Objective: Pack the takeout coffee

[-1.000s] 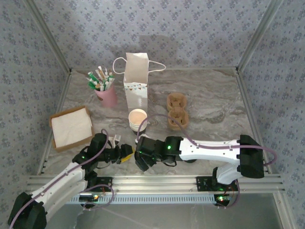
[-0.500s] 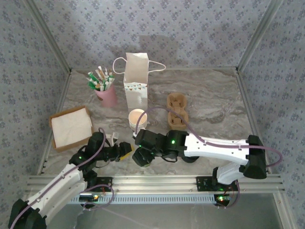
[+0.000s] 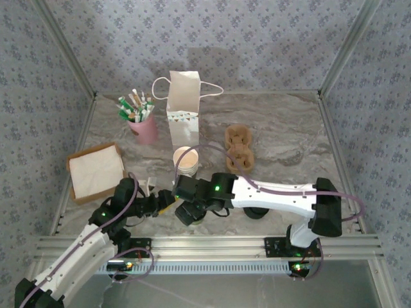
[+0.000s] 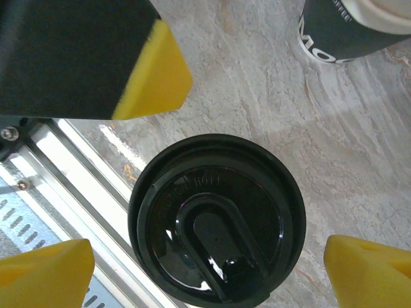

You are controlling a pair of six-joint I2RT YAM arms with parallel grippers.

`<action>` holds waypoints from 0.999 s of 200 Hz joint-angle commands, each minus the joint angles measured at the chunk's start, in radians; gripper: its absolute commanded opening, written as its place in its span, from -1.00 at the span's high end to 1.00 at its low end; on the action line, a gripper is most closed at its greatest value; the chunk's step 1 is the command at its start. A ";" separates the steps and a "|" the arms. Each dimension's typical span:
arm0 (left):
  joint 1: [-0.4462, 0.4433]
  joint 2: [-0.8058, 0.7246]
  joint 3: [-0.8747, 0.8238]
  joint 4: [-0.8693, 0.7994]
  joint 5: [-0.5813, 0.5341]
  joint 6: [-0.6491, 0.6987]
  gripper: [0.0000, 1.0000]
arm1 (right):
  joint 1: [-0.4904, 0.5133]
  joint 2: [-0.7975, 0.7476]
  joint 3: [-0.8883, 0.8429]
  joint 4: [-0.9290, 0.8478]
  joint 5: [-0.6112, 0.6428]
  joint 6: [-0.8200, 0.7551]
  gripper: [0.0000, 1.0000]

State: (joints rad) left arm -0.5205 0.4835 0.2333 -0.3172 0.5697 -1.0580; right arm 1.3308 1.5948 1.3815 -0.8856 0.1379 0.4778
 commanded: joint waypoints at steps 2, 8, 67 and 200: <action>0.013 -0.024 0.015 -0.039 -0.004 0.018 -0.48 | -0.002 0.033 0.046 -0.068 0.004 -0.008 -0.88; 0.016 -0.029 0.015 -0.045 -0.005 0.018 -0.52 | -0.002 0.039 0.048 -0.068 0.004 -0.009 -0.88; 0.035 -0.054 0.009 -0.082 -0.004 0.026 -0.81 | -0.004 0.087 0.066 -0.067 -0.028 -0.010 -0.79; 0.055 -0.044 0.011 -0.077 0.013 0.034 -0.83 | -0.025 0.119 0.053 -0.055 -0.056 -0.010 -0.62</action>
State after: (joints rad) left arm -0.4747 0.4393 0.2333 -0.3931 0.5640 -1.0428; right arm 1.3083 1.6924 1.4185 -0.9173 0.0902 0.4770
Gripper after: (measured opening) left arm 0.915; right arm 0.805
